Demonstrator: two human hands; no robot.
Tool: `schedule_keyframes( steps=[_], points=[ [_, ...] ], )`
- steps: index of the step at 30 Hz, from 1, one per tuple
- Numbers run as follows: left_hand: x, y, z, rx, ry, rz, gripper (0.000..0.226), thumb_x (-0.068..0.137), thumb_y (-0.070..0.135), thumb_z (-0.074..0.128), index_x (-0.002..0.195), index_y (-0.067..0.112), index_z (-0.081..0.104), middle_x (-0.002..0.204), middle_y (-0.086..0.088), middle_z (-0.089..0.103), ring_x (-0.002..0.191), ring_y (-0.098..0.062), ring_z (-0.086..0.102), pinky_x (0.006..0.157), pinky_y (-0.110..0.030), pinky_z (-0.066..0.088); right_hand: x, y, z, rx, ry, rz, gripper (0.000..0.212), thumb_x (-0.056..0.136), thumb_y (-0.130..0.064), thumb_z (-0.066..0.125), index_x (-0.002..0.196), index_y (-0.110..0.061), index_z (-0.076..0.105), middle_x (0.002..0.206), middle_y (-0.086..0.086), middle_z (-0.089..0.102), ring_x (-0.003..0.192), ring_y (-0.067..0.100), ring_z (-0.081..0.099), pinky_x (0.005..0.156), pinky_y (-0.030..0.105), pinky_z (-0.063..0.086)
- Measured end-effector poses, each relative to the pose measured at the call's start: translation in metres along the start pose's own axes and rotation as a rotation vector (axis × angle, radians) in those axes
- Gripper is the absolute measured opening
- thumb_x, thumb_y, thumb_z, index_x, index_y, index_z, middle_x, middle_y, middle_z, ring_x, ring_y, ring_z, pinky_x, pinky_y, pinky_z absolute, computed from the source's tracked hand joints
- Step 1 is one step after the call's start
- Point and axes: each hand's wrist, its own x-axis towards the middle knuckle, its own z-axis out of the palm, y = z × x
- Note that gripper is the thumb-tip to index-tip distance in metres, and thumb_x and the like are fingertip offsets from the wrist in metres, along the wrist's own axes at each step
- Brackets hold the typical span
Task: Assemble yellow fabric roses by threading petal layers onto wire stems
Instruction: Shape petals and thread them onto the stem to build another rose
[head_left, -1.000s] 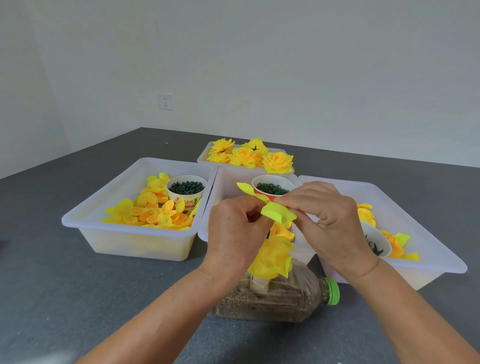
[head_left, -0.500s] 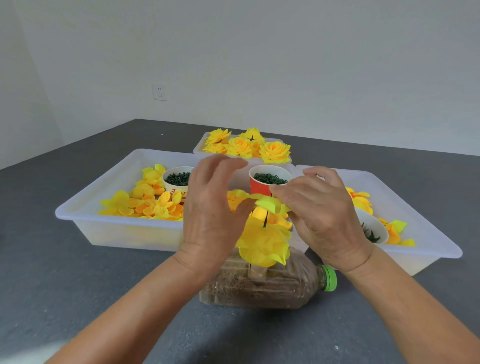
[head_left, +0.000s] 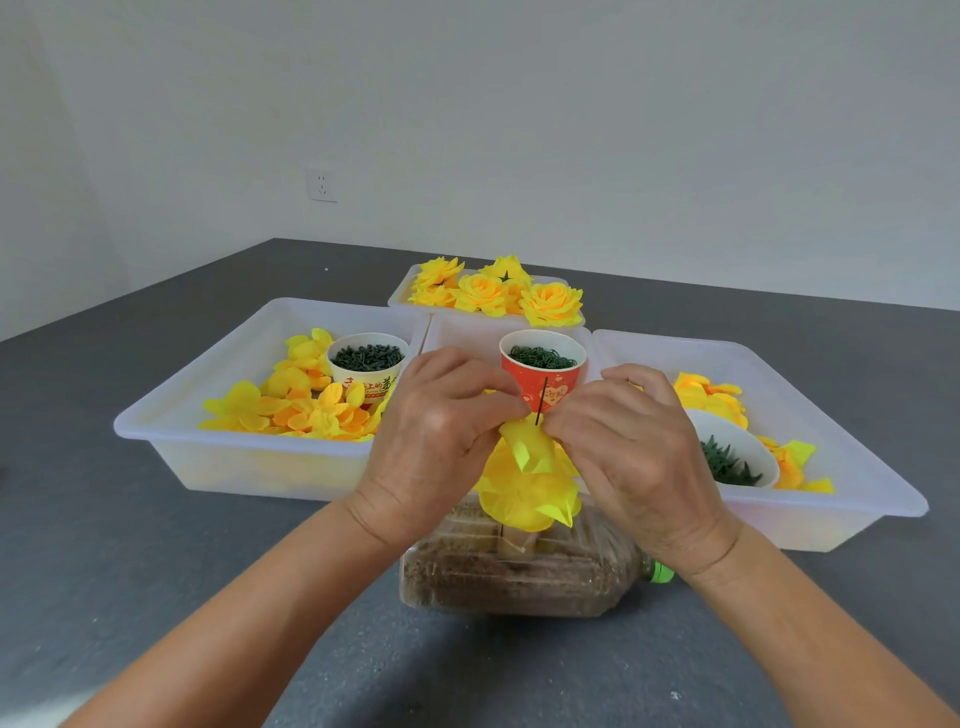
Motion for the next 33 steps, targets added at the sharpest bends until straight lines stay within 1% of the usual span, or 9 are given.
schedule_keyframes(
  steps=[3,9,12,15,19,25,29,33],
  points=[
    [-0.003,-0.003,-0.002,0.03,-0.037,0.057,0.018,0.079,0.003,0.059,0.077,0.008,0.075,0.086,-0.005,0.072,0.076,-0.029,0.064,0.071,-0.037,0.048,-0.003,-0.001,0.002,0.012,-0.016,-0.003,0.017,0.079,0.007,0.066,0.075,-0.008,0.071,0.078,0.001,0.068,0.074,0.024,0.064,0.084,0.038,0.042],
    [-0.008,-0.004,-0.005,0.022,-0.09,0.101,0.02,0.086,0.012,0.057,0.081,0.008,0.076,0.087,-0.007,0.071,0.078,-0.028,0.064,0.069,-0.041,0.05,-0.008,-0.002,0.005,0.008,-0.03,0.002,0.02,0.072,0.011,0.072,0.075,-0.009,0.071,0.08,0.001,0.068,0.075,0.024,0.064,0.087,0.037,0.04],
    [-0.01,-0.004,-0.005,0.034,-0.102,0.12,0.018,0.085,0.011,0.058,0.08,0.009,0.076,0.086,-0.006,0.071,0.079,-0.028,0.064,0.069,-0.04,0.051,-0.01,-0.003,0.005,0.016,-0.046,-0.002,0.019,0.073,0.009,0.071,0.075,-0.01,0.071,0.08,0.0,0.068,0.076,0.023,0.064,0.088,0.034,0.038],
    [-0.013,-0.005,-0.004,0.072,-0.118,0.156,0.015,0.081,0.008,0.061,0.079,0.011,0.076,0.086,-0.005,0.071,0.079,-0.027,0.065,0.071,-0.036,0.05,-0.011,-0.005,0.004,0.034,-0.076,-0.015,0.017,0.074,0.007,0.07,0.073,-0.009,0.07,0.079,0.0,0.067,0.076,0.023,0.063,0.089,0.033,0.035],
    [-0.014,-0.005,-0.003,0.076,-0.126,0.17,0.018,0.083,0.009,0.058,0.079,0.012,0.076,0.087,-0.004,0.071,0.08,-0.026,0.065,0.072,-0.034,0.05,-0.011,-0.006,0.003,0.039,-0.103,-0.008,0.016,0.075,0.006,0.07,0.075,-0.01,0.071,0.081,0.0,0.068,0.077,0.023,0.064,0.089,0.034,0.035],
    [-0.016,-0.007,-0.005,0.081,-0.141,0.162,0.019,0.084,0.01,0.057,0.081,0.013,0.076,0.086,-0.003,0.071,0.08,-0.025,0.065,0.071,-0.035,0.049,-0.009,-0.007,-0.001,0.057,-0.141,-0.015,0.017,0.073,0.007,0.071,0.076,-0.009,0.071,0.082,0.0,0.067,0.077,0.023,0.063,0.087,0.035,0.036],
    [-0.017,-0.006,-0.005,0.079,-0.152,0.161,0.019,0.082,0.01,0.057,0.08,0.013,0.076,0.086,-0.003,0.071,0.08,-0.025,0.065,0.071,-0.034,0.05,-0.009,-0.007,-0.002,0.059,-0.179,-0.017,0.019,0.072,0.007,0.072,0.078,-0.01,0.071,0.082,-0.001,0.067,0.079,0.024,0.063,0.089,0.035,0.035],
    [-0.019,-0.006,-0.006,0.063,-0.181,0.151,0.022,0.083,0.012,0.055,0.08,0.012,0.076,0.085,-0.003,0.071,0.079,-0.025,0.066,0.073,-0.035,0.045,-0.008,-0.007,-0.004,0.076,-0.223,-0.025,0.021,0.07,0.007,0.073,0.08,-0.011,0.072,0.083,-0.002,0.068,0.083,0.025,0.063,0.087,0.037,0.038]
  ],
)
